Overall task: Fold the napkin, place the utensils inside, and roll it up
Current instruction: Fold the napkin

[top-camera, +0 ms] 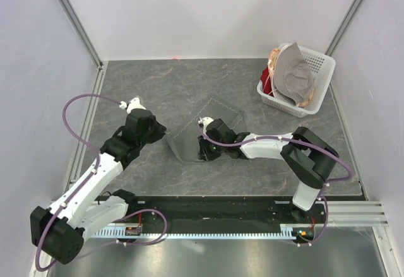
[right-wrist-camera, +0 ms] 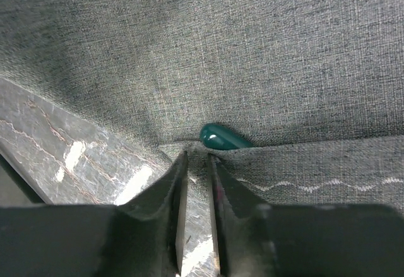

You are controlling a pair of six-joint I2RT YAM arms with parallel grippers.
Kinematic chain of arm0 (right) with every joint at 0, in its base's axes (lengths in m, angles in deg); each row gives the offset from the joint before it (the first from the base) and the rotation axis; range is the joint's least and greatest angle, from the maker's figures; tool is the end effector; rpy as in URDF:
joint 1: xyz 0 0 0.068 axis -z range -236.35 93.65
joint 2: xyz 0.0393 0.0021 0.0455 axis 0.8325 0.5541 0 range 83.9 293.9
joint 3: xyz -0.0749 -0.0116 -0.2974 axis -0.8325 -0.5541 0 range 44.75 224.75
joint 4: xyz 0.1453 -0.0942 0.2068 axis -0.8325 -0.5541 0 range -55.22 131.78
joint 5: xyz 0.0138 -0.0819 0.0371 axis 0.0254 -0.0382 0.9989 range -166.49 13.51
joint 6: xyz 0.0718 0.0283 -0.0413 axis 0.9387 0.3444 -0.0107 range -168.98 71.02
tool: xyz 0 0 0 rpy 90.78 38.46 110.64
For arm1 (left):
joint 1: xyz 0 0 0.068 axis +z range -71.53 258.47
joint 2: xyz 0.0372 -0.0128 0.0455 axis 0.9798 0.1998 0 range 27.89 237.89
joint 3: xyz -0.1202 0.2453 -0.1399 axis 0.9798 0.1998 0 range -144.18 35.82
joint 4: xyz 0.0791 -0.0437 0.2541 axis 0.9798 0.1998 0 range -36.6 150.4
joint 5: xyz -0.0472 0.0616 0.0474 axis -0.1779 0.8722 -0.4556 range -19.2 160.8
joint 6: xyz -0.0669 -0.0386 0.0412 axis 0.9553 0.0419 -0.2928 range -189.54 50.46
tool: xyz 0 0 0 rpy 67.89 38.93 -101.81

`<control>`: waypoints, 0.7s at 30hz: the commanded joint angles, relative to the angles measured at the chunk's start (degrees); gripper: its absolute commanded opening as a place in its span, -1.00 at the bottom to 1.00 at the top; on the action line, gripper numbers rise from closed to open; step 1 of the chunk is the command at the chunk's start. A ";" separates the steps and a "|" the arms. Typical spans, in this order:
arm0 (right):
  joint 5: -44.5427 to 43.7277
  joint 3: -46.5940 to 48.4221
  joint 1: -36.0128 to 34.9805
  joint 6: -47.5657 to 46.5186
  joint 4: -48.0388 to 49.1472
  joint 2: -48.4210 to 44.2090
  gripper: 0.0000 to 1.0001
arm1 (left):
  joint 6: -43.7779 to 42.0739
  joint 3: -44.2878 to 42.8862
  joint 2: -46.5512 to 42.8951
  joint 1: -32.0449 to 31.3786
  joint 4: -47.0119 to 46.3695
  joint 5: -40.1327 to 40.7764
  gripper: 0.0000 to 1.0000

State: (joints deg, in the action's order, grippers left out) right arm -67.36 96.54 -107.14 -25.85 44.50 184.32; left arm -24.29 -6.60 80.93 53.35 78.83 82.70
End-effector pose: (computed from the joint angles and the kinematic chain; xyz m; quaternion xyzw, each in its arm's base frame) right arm 0.2382 0.3114 0.1487 -0.2499 0.8900 0.2839 0.2546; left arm 0.2076 -0.0797 0.2765 -0.2012 0.8646 -0.1844 0.4219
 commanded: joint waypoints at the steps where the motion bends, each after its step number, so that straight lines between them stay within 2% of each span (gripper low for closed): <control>1: -1.13 2.08 -0.19 -0.64 -0.08 -2.33 -0.40 | -2.10 -3.55 1.54 -3.17 -4.85 1.28 -0.96; 2: -1.21 2.43 -0.19 -0.64 -0.35 -3.12 -0.34 | -2.27 -3.73 2.24 -3.61 -5.39 1.28 -0.96; 5: -2.79 3.23 -0.10 -0.55 -1.84 -6.63 0.01 | -3.06 -4.34 4.26 -5.81 -8.20 1.11 -0.96; 9: -17.26 3.49 0.33 2.17 -9.12 -14.43 0.17 | -5.00 -5.22 7.42 -8.80 -12.59 0.23 -0.96; 10: -24.17 2.80 0.51 2.79 -11.75 -16.20 0.18 | -5.44 -5.66 8.39 -9.85 -13.38 -0.29 -0.96; 13: -31.08 -0.71 2.70 4.81 -14.23 -23.67 0.36 | -7.19 -7.24 11.99 -12.39 -16.37 -0.48 -0.96; 18: -27.59 -7.13 14.28 6.57 -14.76 -31.85 0.43 | -10.18 -10.40 18.14 -16.44 -22.69 -1.88 -0.96; 21: -24.60 -9.69 18.52 7.36 -14.94 -33.62 0.43 | -12.64 -13.04 23.68 -19.08 -25.07 -3.28 -0.96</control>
State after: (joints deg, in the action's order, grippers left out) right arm -92.89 90.46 -92.71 -20.71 32.69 151.88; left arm -31.10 -14.70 99.61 37.15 61.87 80.97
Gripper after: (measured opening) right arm 0.713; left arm 0.036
